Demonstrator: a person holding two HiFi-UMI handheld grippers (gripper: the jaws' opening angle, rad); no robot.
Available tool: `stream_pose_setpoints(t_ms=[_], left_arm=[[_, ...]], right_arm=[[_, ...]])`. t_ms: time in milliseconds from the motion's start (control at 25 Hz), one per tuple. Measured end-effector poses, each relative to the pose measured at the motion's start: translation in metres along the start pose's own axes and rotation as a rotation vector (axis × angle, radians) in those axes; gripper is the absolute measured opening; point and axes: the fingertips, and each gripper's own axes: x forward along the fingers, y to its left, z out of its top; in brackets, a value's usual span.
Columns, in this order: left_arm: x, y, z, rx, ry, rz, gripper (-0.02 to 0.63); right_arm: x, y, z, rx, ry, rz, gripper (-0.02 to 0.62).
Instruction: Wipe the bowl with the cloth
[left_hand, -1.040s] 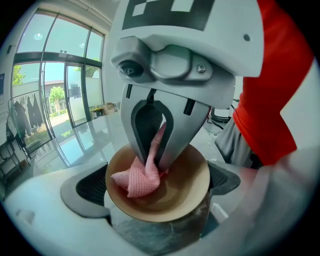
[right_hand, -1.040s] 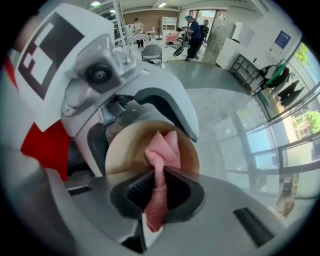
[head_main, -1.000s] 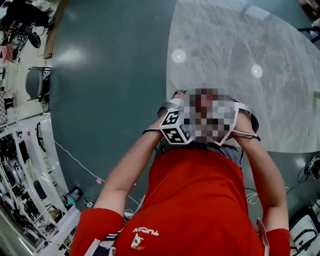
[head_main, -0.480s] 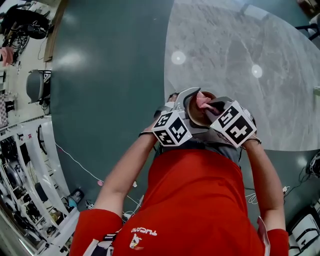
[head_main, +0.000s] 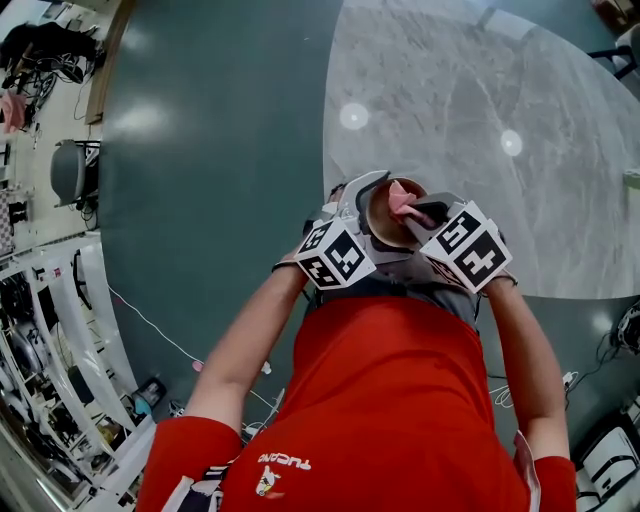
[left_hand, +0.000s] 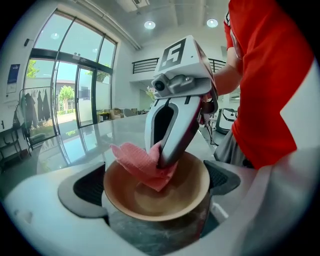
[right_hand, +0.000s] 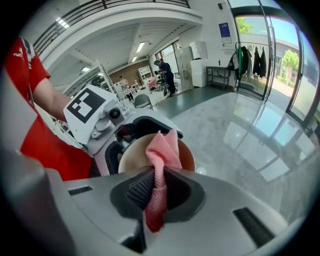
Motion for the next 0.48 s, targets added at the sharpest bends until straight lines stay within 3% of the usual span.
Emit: stream_pose_setpoints(t_ms=[480], left_arm=[[-0.0051,0.0034,0.0042,-0.009,-0.01,0.03,0.588]], right_arm=[[-0.0021,-0.003,0.0013,-0.026,-0.005,-0.005,0.025]])
